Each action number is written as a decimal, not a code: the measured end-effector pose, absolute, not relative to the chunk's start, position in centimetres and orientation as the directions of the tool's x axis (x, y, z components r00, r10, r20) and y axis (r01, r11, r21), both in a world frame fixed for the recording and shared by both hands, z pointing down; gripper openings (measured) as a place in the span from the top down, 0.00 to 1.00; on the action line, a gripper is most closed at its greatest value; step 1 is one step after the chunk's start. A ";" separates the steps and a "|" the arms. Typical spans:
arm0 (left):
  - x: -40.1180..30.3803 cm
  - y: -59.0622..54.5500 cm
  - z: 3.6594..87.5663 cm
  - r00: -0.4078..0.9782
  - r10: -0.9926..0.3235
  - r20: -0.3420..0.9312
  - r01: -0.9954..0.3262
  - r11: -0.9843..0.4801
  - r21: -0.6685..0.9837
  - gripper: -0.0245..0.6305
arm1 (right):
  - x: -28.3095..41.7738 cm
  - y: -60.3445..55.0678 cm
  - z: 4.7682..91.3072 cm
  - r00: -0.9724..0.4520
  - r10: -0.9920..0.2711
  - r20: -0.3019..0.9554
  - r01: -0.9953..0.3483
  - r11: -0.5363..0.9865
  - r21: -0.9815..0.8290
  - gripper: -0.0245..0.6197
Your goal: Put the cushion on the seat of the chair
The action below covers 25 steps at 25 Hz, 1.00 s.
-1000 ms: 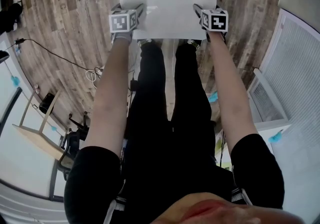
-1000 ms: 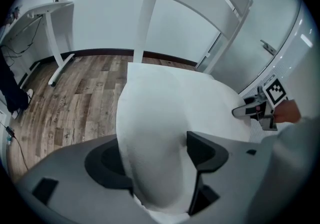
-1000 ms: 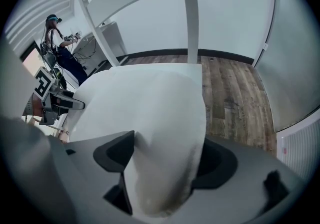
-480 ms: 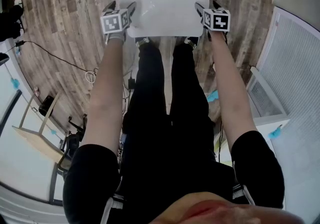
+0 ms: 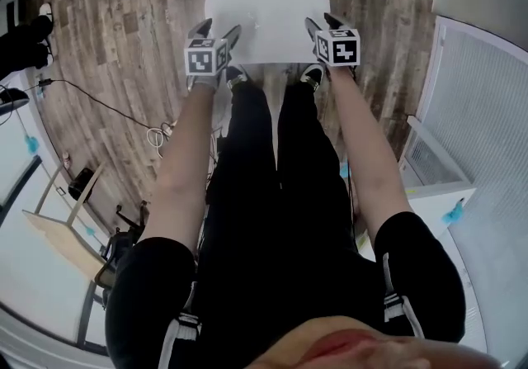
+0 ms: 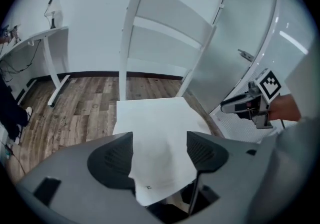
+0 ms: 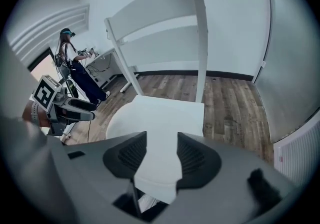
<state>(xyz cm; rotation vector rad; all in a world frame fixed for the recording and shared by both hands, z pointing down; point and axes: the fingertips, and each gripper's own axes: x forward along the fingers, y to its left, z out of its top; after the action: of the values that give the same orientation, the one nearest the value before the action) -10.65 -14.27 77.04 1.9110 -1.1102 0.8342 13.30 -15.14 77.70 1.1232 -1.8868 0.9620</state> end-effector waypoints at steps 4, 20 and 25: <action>-8.3 -12.3 71.0 0.467 -0.409 0.784 -0.853 -0.442 0.277 0.59 | 11.6 -13.5 72.0 -0.400 -0.411 0.819 -0.893 0.375 -0.248 0.88; -4.0 -8.7 43.8 0.608 -0.576 0.547 -0.771 -0.593 0.232 0.94 | 7.5 -7.9 41.8 -0.617 -0.604 0.504 -0.772 0.588 -0.241 0.94; -2.5 -8.3 33.3 0.669 -0.625 0.402 -0.725 -0.668 0.168 0.94 | 7.0 -7.4 31.9 -0.678 -0.658 0.327 -0.726 0.668 -0.162 0.94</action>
<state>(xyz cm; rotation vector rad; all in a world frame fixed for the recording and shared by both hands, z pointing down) -2.54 -8.27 33.32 2.5719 -1.0719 0.4500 6.98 -7.43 31.86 1.1162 -2.6436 0.4111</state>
